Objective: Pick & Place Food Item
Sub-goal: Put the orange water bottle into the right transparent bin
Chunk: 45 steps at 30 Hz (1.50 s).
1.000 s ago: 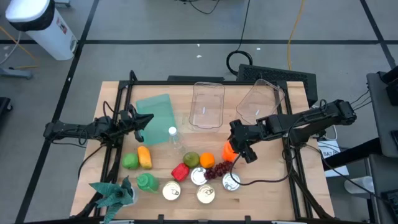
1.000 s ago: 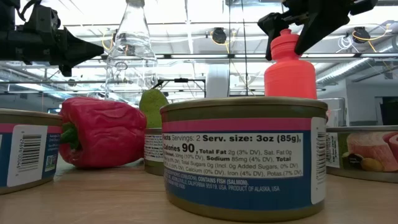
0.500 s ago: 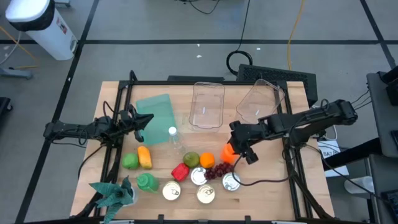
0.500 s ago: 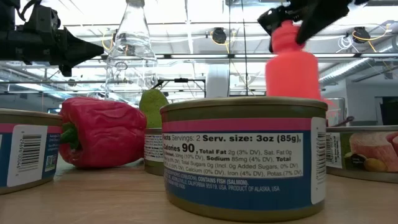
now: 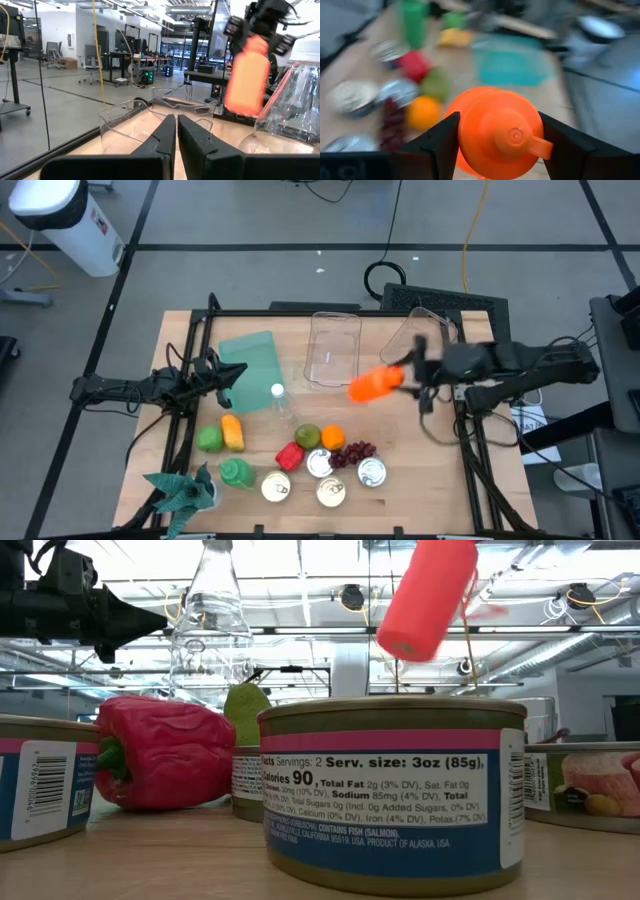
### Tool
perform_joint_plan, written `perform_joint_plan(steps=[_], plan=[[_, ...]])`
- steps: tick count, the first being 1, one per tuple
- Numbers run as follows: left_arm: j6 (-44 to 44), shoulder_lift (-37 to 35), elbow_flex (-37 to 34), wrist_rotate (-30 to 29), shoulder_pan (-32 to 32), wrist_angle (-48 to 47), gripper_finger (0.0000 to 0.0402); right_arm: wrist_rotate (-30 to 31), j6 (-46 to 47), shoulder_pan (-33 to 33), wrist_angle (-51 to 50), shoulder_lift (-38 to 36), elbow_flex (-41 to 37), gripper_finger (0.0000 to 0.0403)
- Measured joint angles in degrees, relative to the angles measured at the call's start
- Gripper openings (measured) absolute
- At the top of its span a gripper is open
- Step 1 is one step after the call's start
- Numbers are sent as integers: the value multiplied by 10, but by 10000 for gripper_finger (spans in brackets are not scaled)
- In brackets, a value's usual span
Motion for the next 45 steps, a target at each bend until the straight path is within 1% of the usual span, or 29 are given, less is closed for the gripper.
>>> perform_joint_plan(steps=[2,7,11,13,19,22,25,32,35,38,43,45], plan=[[0,0,0,0,0,0,26,57,6,-4,-1,-29,0,226],[0,0,0,0,0,-1,26,171,34,-24,-6,-83,9,214],[0,0,0,-1,0,-1,26,225,84,-40,-61,-89,39,218],[0,0,0,-2,0,-1,26,246,101,-53,-93,-76,58,222],[-4,0,0,-10,0,-1,26,242,147,-115,-222,-1,120,217],[-9,0,0,-10,0,-1,26,218,183,-144,-299,38,125,219],[-9,0,0,-10,0,-3,26,209,208,-168,-329,68,115,227],[-8,0,0,-10,0,-7,26,192,204,-198,-298,101,72,222],[-8,0,0,-10,0,-11,26,158,197,-216,-270,111,52,222],[-8,0,0,-10,0,-11,26,130,183,-236,-220,114,24,229],[-8,0,0,-10,0,-11,26,120,176,-276,-173,113,-25,231],[-8,0,0,-10,0,-11,26,99,175,-290,-153,111,-46,228]])
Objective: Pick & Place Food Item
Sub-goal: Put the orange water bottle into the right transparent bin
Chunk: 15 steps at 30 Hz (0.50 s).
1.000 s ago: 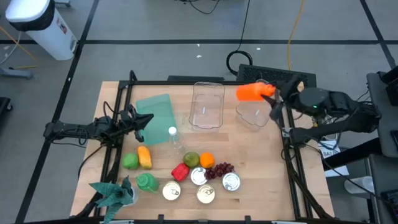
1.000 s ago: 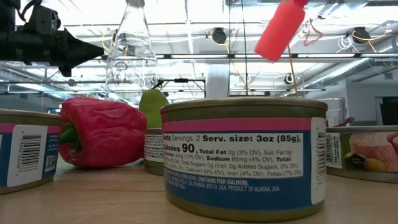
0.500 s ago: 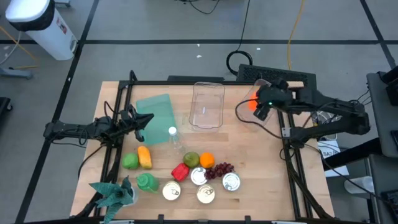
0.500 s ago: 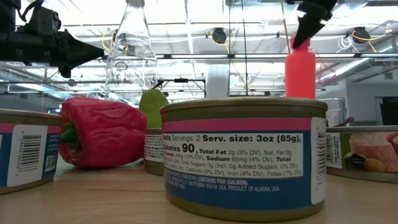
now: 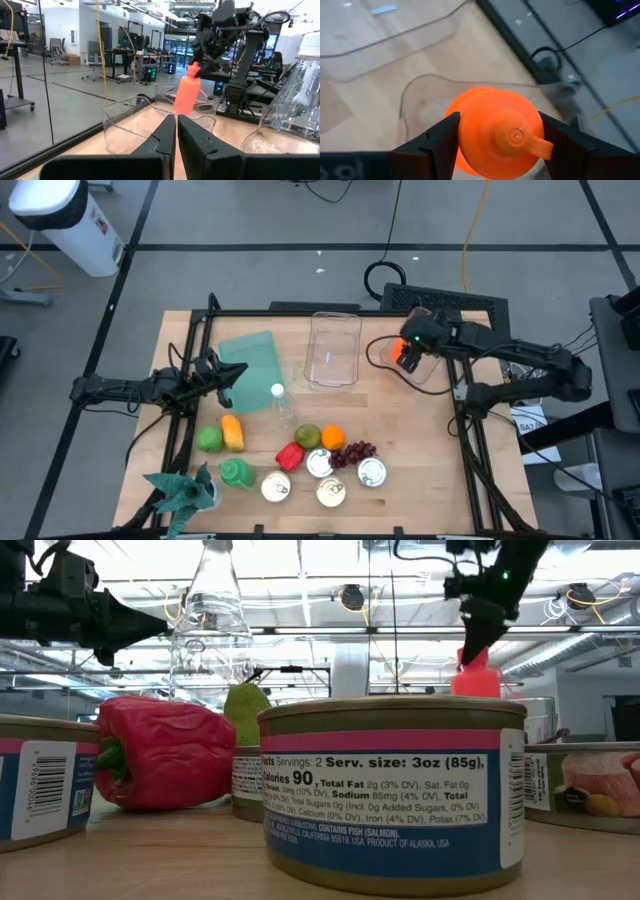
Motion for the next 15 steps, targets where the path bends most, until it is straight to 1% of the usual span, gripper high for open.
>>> perform_joint_plan(steps=[3,6,11,15], plan=[[0,0,0,-10,0,0,26,-52,-4,-17,45,-2,-33,226],[1,0,0,-20,0,-2,26,-85,-3,-25,100,-4,-64,230],[1,0,0,-20,0,-3,26,-94,-5,-30,119,-5,-86,231],[1,0,0,-20,0,-2,26,-83,-7,-30,116,-6,-89,239]])
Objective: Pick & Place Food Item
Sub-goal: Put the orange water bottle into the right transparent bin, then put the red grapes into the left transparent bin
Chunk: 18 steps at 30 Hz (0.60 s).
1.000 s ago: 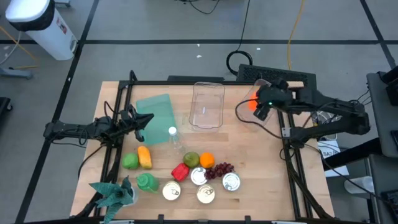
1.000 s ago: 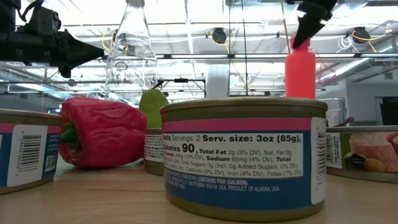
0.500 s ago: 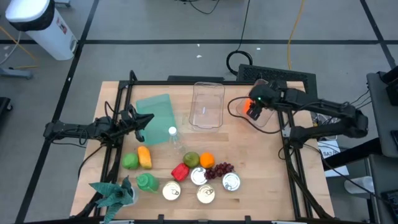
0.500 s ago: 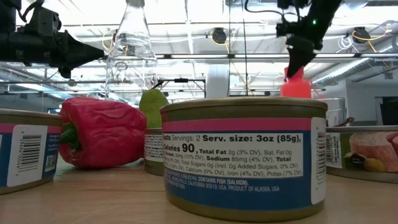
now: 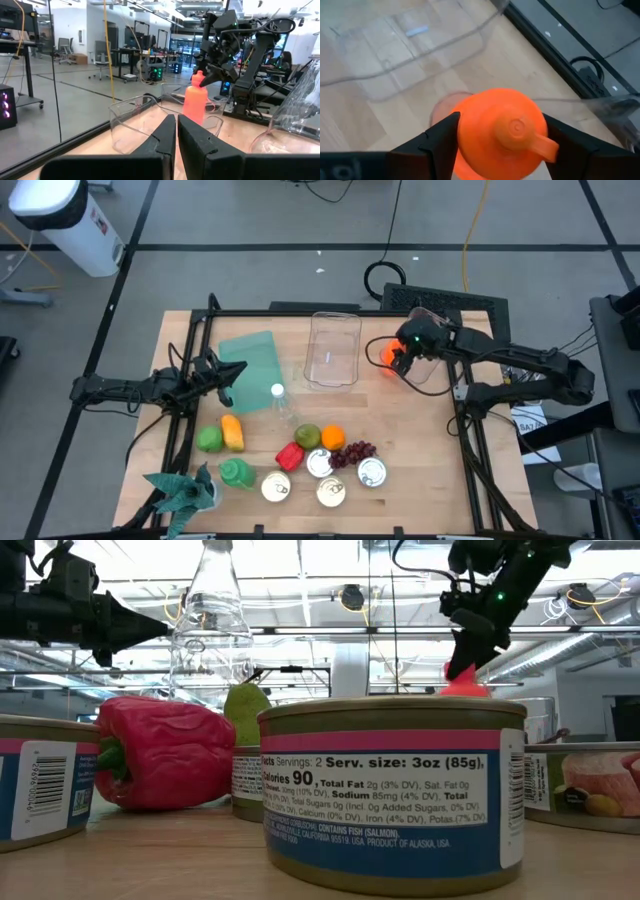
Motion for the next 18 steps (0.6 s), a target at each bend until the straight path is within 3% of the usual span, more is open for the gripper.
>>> perform_joint_plan(steps=[11,18], plan=[[3,0,0,0,0,-3,26,3,-17,0,16,-68,14,329],[3,0,0,0,0,-4,26,-20,-45,4,74,-167,42,349]])
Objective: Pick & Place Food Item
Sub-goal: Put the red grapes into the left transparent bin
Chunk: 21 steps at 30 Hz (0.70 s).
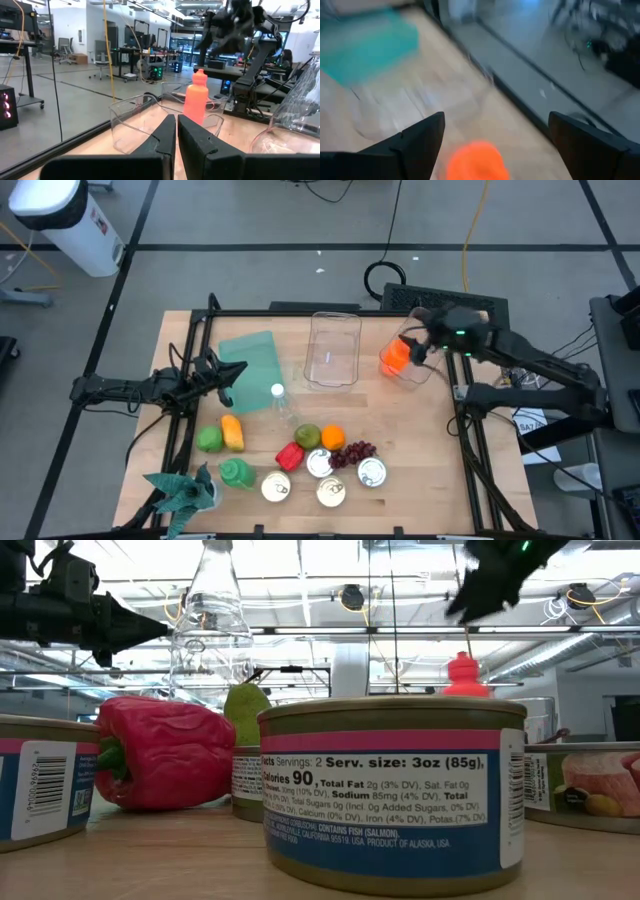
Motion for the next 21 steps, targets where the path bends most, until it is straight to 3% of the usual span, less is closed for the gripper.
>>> perform_joint_plan(steps=[5,9,12,21], plan=[[0,0,0,32,0,0,26,-132,0,16,126,-85,-20,340],[-1,0,0,56,0,3,26,-186,-1,46,212,-127,-84,307],[-1,0,0,49,0,5,26,-218,-2,73,307,-138,-161,264],[13,0,0,38,0,0,26,-219,-41,127,562,-96,-360,95]])
